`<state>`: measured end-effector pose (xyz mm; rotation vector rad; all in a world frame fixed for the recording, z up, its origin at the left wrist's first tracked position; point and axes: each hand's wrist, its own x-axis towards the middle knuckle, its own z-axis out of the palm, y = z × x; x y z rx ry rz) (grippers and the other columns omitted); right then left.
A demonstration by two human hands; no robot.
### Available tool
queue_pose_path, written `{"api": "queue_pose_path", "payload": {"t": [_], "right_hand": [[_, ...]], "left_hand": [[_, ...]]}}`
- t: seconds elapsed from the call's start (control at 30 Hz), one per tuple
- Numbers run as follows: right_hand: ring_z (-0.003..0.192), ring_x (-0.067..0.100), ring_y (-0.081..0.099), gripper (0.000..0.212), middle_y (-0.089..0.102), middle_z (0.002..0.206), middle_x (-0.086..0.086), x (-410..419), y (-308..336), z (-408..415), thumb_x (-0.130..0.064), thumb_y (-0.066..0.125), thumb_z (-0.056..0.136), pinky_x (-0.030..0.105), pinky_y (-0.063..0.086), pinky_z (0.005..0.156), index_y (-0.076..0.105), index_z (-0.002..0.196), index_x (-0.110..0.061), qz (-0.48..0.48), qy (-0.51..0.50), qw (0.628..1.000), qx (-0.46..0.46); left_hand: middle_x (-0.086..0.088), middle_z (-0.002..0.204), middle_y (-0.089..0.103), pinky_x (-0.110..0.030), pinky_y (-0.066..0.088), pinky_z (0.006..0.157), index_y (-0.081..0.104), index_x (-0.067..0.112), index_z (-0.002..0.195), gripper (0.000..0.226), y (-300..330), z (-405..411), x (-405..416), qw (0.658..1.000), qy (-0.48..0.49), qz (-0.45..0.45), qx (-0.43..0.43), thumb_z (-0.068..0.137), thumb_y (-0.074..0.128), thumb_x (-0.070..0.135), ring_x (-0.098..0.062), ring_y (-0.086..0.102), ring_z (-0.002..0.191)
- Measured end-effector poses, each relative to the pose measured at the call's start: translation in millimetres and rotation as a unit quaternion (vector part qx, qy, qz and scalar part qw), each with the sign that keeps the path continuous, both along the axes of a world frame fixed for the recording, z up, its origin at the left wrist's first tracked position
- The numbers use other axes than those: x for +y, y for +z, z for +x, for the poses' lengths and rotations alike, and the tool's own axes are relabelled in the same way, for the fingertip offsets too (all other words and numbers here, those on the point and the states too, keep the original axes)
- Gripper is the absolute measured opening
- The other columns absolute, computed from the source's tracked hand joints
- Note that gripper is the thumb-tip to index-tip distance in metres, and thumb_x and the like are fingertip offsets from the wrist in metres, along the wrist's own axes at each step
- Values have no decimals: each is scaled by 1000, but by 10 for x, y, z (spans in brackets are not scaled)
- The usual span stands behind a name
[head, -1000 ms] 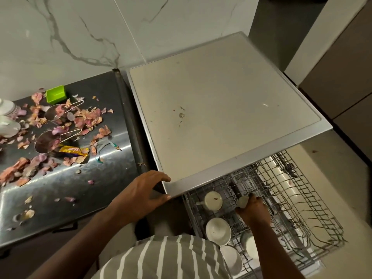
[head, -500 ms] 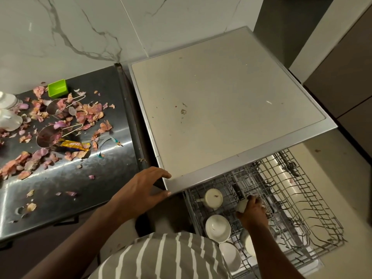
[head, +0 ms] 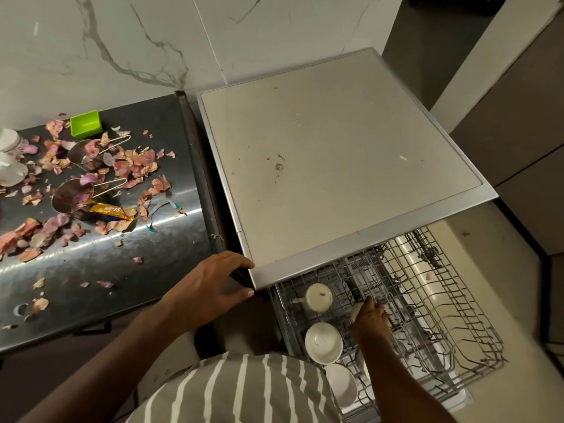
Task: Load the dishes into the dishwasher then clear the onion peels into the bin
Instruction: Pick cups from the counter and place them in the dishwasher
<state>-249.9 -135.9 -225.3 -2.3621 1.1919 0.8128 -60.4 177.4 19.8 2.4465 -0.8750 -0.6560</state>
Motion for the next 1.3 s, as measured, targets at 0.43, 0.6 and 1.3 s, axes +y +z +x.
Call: {"api": "queue_pose_path", "payload": {"t": [0.43,0.6,1.3], "right_hand": [[140,36,45,67,54,145,15,297,728,245,-45,72,89,50,46,111,50,143,-12,-58,60,996,-22],[103,27,69,32,75,112,5,615,1628,670,-45,67,93,37,56,87,71,112,-20,-61,108,988,-90],[107,16,66,36,68,118,-8,3233,2878,2713,-51,64,94,34,54,87,67,123,-31,37,360,871,-333]], "left_hand": [[23,132,55,-9,39,98,60,35,136,47,-16,90,370,999,-15,-32,22,92,76,42,4,54,119],[22,121,63,-20,48,99,66,34,126,42,49,256,561,997,-12,-73,1,87,75,47,4,60,112],[19,123,65,-29,54,100,65,34,128,36,212,962,2413,947,271,-172,15,94,74,43,5,59,116]]}}
